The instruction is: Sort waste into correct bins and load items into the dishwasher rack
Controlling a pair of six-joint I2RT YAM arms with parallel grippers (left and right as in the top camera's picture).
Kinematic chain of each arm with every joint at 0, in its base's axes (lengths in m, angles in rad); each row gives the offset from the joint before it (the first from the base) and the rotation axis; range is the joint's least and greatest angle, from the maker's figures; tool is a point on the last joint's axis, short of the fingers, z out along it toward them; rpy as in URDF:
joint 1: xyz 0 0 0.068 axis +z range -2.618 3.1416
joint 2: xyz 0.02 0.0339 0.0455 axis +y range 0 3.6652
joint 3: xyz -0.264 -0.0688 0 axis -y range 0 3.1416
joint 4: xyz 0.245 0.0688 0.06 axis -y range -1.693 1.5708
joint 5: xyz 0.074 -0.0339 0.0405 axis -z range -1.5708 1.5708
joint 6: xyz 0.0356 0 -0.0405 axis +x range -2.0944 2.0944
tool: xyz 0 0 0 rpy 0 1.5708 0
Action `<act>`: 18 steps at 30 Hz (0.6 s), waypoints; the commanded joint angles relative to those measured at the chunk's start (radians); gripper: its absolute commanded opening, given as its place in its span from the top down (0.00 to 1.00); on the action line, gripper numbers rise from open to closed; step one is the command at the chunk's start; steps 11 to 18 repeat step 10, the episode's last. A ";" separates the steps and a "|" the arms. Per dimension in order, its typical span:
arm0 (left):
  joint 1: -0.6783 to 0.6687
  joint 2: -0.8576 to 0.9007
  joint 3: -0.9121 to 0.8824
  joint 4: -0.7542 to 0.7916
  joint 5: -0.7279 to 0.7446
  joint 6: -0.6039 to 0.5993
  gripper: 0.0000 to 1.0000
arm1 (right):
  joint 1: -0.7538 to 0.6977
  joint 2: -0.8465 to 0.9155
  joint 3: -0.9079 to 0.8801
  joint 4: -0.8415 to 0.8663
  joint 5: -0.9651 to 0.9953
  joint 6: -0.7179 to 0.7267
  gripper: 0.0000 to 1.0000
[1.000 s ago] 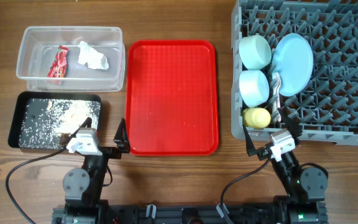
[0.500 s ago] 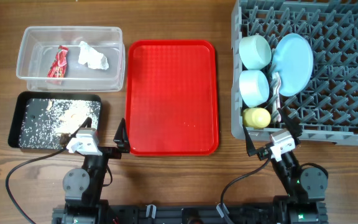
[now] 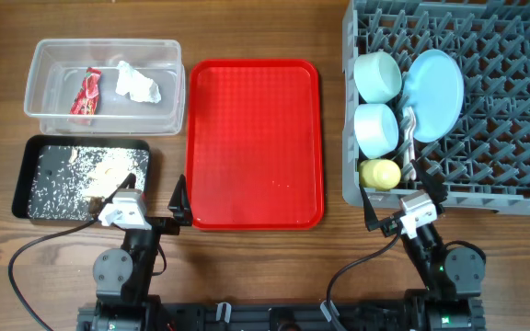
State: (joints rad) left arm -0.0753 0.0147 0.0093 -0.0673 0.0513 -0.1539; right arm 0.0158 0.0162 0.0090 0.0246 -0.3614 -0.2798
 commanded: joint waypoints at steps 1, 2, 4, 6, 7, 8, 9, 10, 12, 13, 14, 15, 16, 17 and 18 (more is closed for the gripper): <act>0.009 -0.005 -0.004 -0.005 0.010 0.016 0.00 | -0.004 -0.011 -0.004 0.008 0.003 -0.008 0.00; 0.009 -0.005 -0.004 -0.005 0.010 0.016 0.00 | -0.004 -0.011 -0.004 0.008 0.003 -0.008 0.00; 0.009 -0.005 -0.004 -0.005 0.010 0.016 0.00 | -0.004 -0.011 -0.004 0.008 0.003 -0.008 0.00; 0.009 -0.005 -0.004 -0.005 0.010 0.016 0.00 | -0.004 -0.011 -0.004 0.008 0.003 -0.008 0.00; 0.009 -0.005 -0.004 -0.005 0.010 0.016 0.00 | -0.004 -0.011 -0.004 0.008 0.003 -0.008 0.00; 0.009 -0.005 -0.004 -0.005 0.010 0.016 0.00 | -0.004 -0.011 -0.004 0.008 0.003 -0.008 0.00; 0.009 -0.005 -0.004 -0.005 0.010 0.016 0.00 | -0.004 -0.011 -0.004 0.008 0.003 -0.008 0.00; 0.009 -0.005 -0.004 -0.005 0.010 0.016 0.00 | -0.004 -0.011 -0.004 0.008 0.003 -0.008 0.00; 0.009 -0.005 -0.004 -0.005 0.010 0.016 0.00 | -0.004 -0.011 -0.004 0.008 0.003 -0.008 0.00; 0.009 -0.005 -0.004 -0.005 0.010 0.016 0.00 | -0.004 -0.011 -0.004 0.008 0.003 -0.008 0.00; 0.009 -0.005 -0.004 -0.005 0.010 0.016 0.00 | -0.004 -0.011 -0.004 0.008 0.003 -0.008 0.00; 0.009 -0.005 -0.004 -0.005 0.010 0.016 0.00 | -0.004 -0.011 -0.004 0.008 0.003 -0.008 0.00; 0.009 -0.005 -0.004 -0.005 0.010 0.016 0.00 | -0.004 -0.011 -0.004 0.008 0.003 -0.008 0.00; 0.009 -0.005 -0.004 -0.005 0.010 0.016 0.00 | -0.004 -0.011 -0.004 0.008 0.003 -0.008 0.00; 0.009 -0.005 -0.004 -0.005 0.010 0.016 0.00 | -0.004 -0.011 -0.004 0.008 0.003 -0.008 0.00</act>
